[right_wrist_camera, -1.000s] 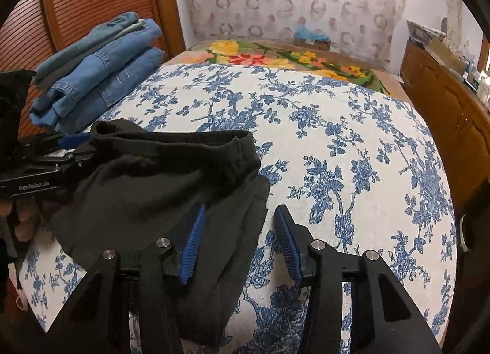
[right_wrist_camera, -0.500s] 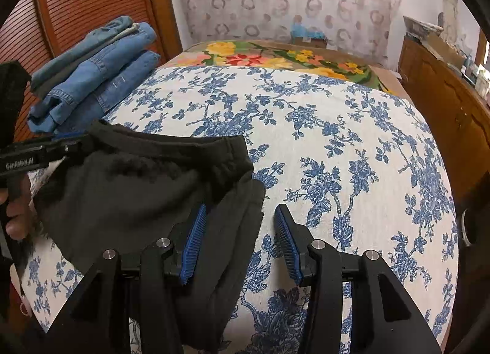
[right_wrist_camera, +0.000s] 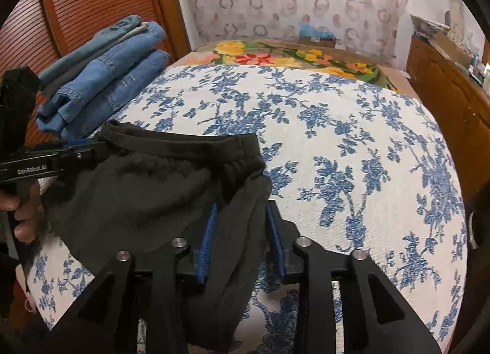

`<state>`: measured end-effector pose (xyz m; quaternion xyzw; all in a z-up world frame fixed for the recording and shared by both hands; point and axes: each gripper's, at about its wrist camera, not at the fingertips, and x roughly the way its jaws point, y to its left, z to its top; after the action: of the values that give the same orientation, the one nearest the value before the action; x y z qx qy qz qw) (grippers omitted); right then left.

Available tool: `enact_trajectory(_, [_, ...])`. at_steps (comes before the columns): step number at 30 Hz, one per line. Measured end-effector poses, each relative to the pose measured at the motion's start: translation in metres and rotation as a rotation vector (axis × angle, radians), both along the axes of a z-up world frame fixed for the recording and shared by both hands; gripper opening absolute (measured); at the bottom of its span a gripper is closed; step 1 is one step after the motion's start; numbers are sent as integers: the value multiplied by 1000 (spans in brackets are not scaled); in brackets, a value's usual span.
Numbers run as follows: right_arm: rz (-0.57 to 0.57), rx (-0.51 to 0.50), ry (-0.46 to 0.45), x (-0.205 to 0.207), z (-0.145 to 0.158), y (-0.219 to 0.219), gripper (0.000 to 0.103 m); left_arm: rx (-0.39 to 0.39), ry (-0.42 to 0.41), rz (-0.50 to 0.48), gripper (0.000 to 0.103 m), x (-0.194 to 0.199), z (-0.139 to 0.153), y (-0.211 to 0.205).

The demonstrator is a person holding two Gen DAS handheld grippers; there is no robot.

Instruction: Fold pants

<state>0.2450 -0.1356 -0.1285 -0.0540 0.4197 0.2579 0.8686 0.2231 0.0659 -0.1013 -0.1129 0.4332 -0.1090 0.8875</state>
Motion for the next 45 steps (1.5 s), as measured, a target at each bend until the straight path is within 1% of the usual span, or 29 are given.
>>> enact_trajectory(1, [8, 15, 9, 0, 0, 0, 18, -5, -1, -2, 37, 0, 0, 0])
enact_trajectory(4, [24, 46, 30, 2, -1, -1, 11, -32, 5, -16, 26, -1, -1, -1])
enact_trajectory(5, [28, 56, 35, 2, -1, -2, 10, -38, 1, -22, 20, -2, 0, -2])
enact_trajectory(8, [32, 66, 27, 0, 1, -2, 9, -45, -27, -33, 14, -8, 6, -4])
enact_trajectory(10, [33, 78, 14, -3, 4, -3, 8, -55, -56, -38, 14, -14, 14, -5])
enact_trajectory(17, [30, 101, -69, -24, 27, -5, 8, -36, -134, -51, 13, -34, 44, -13])
enact_trajectory(26, [18, 120, -183, -57, 62, -12, 8, 26, -248, -68, 13, -68, 87, -27])
enact_trajectory(36, [20, 141, -283, -93, 105, -20, 8, 66, -326, -82, 13, -101, 126, -37])
enact_trajectory(45, [28, 136, -382, -110, 142, -21, 8, 81, -406, -90, 13, -119, 165, -38])
